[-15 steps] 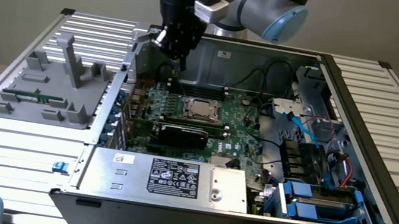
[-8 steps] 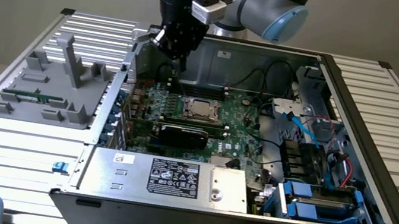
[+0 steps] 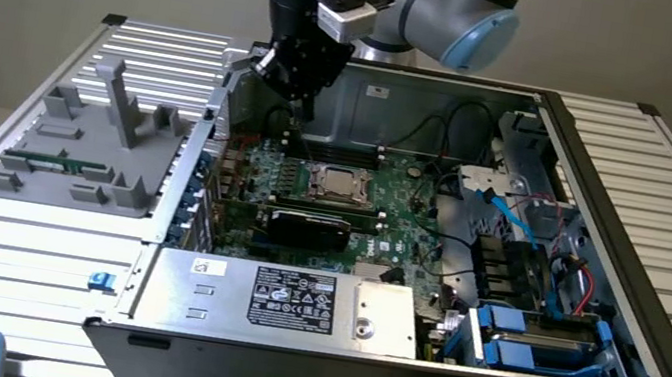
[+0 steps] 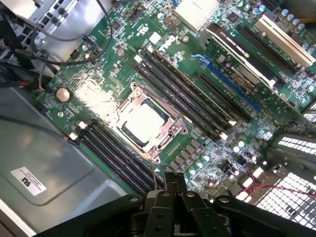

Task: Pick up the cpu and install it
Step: 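Install the first cpu locking lever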

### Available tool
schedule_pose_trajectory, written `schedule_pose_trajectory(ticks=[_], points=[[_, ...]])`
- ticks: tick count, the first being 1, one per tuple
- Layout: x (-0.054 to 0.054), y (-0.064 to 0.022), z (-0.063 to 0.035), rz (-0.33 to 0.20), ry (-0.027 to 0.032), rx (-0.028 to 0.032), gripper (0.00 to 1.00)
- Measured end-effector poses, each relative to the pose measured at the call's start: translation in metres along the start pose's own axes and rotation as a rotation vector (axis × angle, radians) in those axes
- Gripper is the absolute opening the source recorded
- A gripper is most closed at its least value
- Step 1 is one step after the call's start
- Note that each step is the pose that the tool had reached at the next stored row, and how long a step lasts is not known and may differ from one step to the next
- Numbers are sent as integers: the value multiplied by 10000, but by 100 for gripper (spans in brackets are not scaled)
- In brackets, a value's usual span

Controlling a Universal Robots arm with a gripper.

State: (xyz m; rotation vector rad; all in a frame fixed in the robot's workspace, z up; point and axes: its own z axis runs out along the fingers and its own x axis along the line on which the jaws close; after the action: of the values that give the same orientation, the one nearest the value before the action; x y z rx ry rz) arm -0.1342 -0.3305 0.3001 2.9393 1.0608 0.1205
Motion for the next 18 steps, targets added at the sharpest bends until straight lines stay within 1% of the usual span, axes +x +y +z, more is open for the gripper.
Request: schedule_pose_trajectory(ticks=[7, 15, 18], points=[[0, 0, 3, 824, 0, -68, 11], [0, -1, 8, 1661, -20, -128, 11], [-1, -1, 11, 2071, -33, -158, 11]])
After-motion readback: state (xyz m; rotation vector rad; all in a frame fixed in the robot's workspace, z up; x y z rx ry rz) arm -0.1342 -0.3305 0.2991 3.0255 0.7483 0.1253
